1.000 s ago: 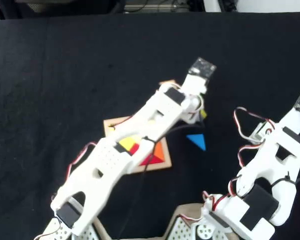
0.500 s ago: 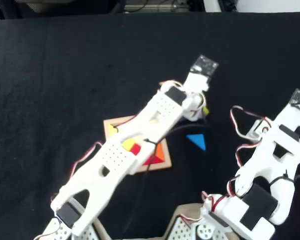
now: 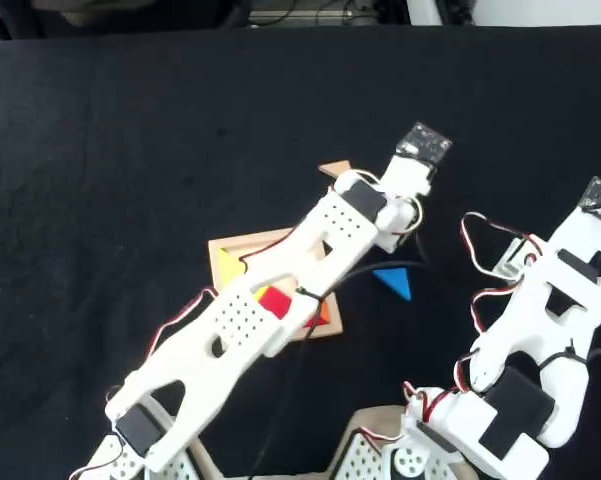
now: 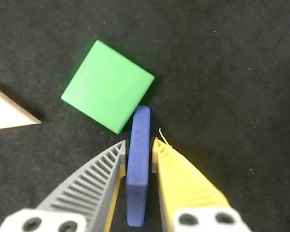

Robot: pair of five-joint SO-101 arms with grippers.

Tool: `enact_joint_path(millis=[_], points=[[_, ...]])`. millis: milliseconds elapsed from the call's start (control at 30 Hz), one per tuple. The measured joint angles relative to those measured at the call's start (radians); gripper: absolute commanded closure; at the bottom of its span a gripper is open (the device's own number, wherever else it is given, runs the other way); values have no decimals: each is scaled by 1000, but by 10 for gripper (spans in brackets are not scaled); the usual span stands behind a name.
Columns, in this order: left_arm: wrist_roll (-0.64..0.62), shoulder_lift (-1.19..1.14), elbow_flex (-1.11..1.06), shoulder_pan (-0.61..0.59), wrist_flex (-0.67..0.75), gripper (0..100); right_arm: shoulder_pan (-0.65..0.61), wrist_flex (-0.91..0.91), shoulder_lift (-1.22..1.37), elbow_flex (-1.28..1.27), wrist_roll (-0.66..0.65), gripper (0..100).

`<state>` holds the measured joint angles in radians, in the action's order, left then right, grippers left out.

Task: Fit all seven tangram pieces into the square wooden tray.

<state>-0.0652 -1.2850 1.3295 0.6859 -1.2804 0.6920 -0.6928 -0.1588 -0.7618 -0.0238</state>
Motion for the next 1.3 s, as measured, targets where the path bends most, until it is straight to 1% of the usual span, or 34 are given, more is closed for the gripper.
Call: enact_joint_path(millis=[100, 267, 400, 533, 600, 700, 833, 933, 1000, 1033, 1100, 1200, 1233, 1267, 1300], points=[[-2, -2, 48, 0, -68, 902, 0, 0, 0, 0, 0, 987], [2, 0, 247, 0, -292, 906, 0, 2, 0, 0, 0, 987], [94, 21, 276, -28, -437, 959, 0, 2, 0, 0, 0, 987], [186, 104, 252, -124, -470, 964, 0, 2, 0, 0, 0, 987], [229, 176, 210, -166, -476, 964, 0, 2, 0, 0, 0, 987], [290, 327, 83, -178, -476, 964, 0, 2, 0, 0, 0, 987], [396, 591, -199, -155, -476, 964, 0, 2, 0, 0, 0, 987], [430, 798, -445, -144, -474, 960, 0, 2, 0, 0, 0, 987], [430, 890, -595, -143, -417, 959, 0, 2, 0, 0, 0, 987], [410, 911, -661, -143, -373, 954, 0, 2, 0, 0, 0, 987], [316, 925, -787, -146, -252, 897, 0, 2, 0, 0, 0, 987], [121, 925, -961, -132, -21, 760, 0, 9, 0, -9, 0, 987], [64, 916, -1011, -121, 66, 737, 0, 17, 0, -15, 0, 987], [26, 902, -1057, -106, 144, 734, 0, 25, 0, -21, 0, 987], [15, 882, -1089, -92, 219, 739, 0, 32, 0, -29, 0, 987]])
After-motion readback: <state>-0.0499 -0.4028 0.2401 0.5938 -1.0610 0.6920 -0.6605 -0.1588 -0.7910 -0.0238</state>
